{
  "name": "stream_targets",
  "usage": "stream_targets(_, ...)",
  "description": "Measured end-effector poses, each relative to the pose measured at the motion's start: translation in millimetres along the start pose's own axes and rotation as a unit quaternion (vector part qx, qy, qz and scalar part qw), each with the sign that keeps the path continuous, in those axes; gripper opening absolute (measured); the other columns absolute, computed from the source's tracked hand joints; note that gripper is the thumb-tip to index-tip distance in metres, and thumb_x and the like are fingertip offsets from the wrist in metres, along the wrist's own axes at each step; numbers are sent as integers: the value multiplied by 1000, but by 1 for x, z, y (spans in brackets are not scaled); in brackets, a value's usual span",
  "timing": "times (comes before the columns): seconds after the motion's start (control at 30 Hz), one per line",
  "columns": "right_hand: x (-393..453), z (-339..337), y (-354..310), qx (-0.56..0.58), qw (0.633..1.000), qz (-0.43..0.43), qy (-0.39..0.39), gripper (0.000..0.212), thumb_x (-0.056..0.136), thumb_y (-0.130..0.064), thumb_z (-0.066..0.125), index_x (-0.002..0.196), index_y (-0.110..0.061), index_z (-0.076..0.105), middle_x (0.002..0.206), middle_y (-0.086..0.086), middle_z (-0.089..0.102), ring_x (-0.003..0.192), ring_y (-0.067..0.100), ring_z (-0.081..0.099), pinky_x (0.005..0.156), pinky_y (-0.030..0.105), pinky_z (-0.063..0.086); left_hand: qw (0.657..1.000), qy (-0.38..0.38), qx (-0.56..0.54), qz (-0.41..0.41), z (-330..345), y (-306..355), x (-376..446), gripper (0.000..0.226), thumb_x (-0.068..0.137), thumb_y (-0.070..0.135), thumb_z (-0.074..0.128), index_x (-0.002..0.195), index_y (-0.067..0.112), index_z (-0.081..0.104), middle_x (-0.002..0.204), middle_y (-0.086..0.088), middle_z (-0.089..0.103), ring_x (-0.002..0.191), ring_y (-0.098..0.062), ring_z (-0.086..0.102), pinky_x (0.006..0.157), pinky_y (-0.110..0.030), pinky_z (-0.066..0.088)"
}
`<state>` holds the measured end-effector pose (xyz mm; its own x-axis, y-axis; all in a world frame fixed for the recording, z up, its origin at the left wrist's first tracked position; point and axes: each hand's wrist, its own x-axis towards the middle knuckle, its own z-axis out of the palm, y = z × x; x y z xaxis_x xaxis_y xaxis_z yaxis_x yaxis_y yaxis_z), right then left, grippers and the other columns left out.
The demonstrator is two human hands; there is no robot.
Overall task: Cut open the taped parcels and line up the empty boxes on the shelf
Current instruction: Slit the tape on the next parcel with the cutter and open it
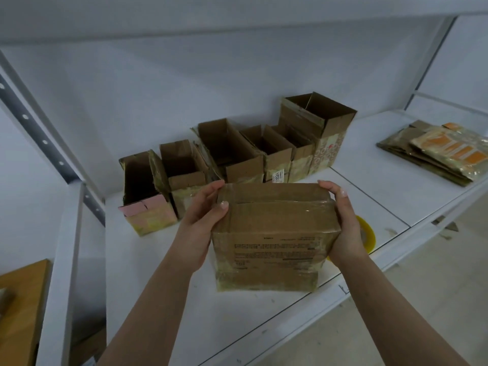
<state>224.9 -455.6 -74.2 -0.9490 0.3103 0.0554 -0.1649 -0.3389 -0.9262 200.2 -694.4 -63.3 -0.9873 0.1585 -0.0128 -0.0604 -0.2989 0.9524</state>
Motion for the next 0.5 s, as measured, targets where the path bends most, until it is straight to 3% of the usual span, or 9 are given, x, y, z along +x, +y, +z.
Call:
stream_targets(0.13, 3, -3, -4, -25, 1000, 11, 4, 20, 100, -17, 46, 116, -20, 58, 92, -9, 71, 79, 10, 69, 63, 27, 57, 998, 15, 50, -16, 5, 8, 1, 35, 96, 6, 53, 125, 24, 59, 117, 4, 68, 110, -22, 65, 85, -35, 57)
stream_targets(0.23, 4, -4, -6, -28, 999, 21, 0, 20, 100, -13, 47, 114, -21, 59, 92, -5, 71, 77, 12, 68, 61, 27, 56, 984, 49, 173, 23, 7, 16, 4, 32, 95, 12, 59, 122, 27, 60, 120, 7, 65, 113, -17, 62, 87, -29, 55)
stream_targets(0.33, 4, -6, -6, -31, 999, 20, -5, 20, 100, -14, 47, 112, -22, 60, 97, -2, 69, 79, 13, 68, 60, 27, 55, 910, 82, 382, 139, 18, 21, 3, 27, 95, 25, 60, 121, 33, 62, 133, 23, 48, 127, -3, 44, 107, -32, 40)
stream_targets(0.4, 5, -7, -6, -45, 999, 18, -19, 19, 100, -15, 47, 112, -23, 60, 95, -4, 70, 80, 13, 67, 63, 27, 55, 860, 59, 475, 176, 27, 18, 1, 27, 96, 28, 58, 122, 34, 64, 137, 20, 45, 134, -2, 34, 113, -28, 27)
stream_targets(0.5, 4, -13, -9, -117, 992, -19, -31, 23, 102, -21, 49, 121, -21, 61, 102, -6, 69, 93, 12, 65, 72, 21, 54, 843, 54, 506, 175, 30, 14, 2, 28, 95, 28, 59, 123, 29, 66, 140, 9, 53, 142, -8, 30, 114, -24, 16)
